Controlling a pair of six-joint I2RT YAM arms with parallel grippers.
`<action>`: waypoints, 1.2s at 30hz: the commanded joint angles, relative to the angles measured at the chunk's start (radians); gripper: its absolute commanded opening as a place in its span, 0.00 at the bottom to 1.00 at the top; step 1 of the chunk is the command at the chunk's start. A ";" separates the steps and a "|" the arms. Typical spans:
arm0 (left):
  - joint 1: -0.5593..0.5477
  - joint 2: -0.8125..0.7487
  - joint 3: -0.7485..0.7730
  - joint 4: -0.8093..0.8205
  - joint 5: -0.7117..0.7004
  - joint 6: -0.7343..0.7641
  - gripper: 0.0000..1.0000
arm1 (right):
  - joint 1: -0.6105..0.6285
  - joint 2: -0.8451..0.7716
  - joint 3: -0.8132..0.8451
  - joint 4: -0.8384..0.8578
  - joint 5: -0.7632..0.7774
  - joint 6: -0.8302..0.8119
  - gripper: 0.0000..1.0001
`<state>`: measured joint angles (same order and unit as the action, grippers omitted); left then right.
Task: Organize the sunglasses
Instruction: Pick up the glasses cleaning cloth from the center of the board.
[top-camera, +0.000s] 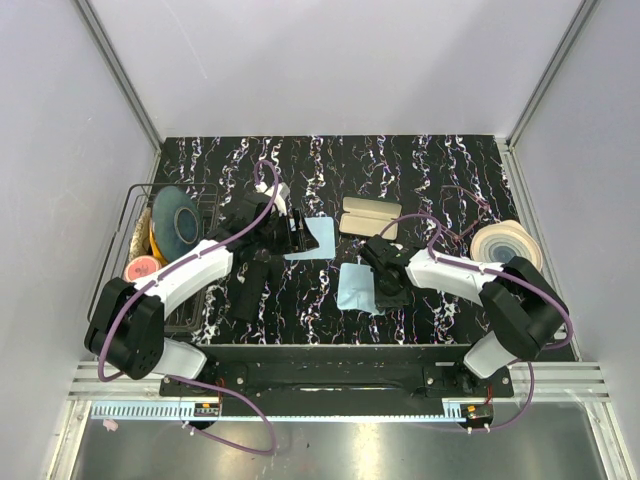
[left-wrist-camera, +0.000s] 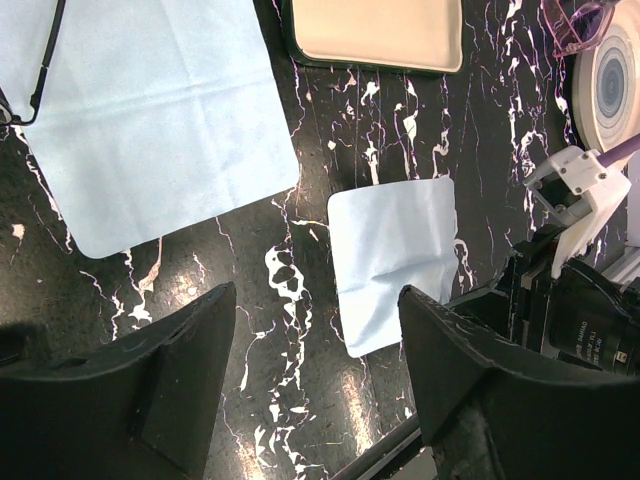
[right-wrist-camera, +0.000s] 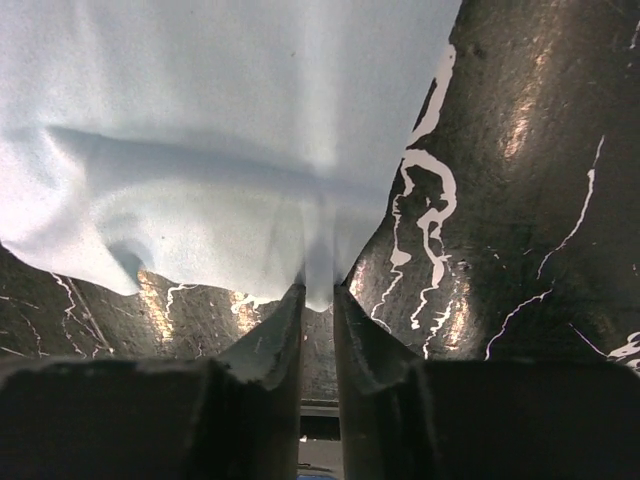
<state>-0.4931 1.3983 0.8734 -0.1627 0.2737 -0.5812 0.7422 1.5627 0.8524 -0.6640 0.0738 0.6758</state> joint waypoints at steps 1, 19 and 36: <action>-0.004 0.005 0.027 0.054 0.001 0.001 0.70 | -0.010 0.023 -0.012 0.030 0.050 0.011 0.19; -0.006 0.028 0.030 0.055 0.012 0.001 0.70 | -0.029 -0.046 -0.023 -0.068 0.035 -0.027 0.13; -0.070 0.090 0.119 0.020 0.005 0.021 0.70 | -0.240 -0.116 0.125 -0.033 0.136 -0.065 0.71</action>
<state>-0.5388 1.4662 0.9188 -0.1719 0.2802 -0.5728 0.5613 1.4570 0.9051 -0.7506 0.1436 0.6518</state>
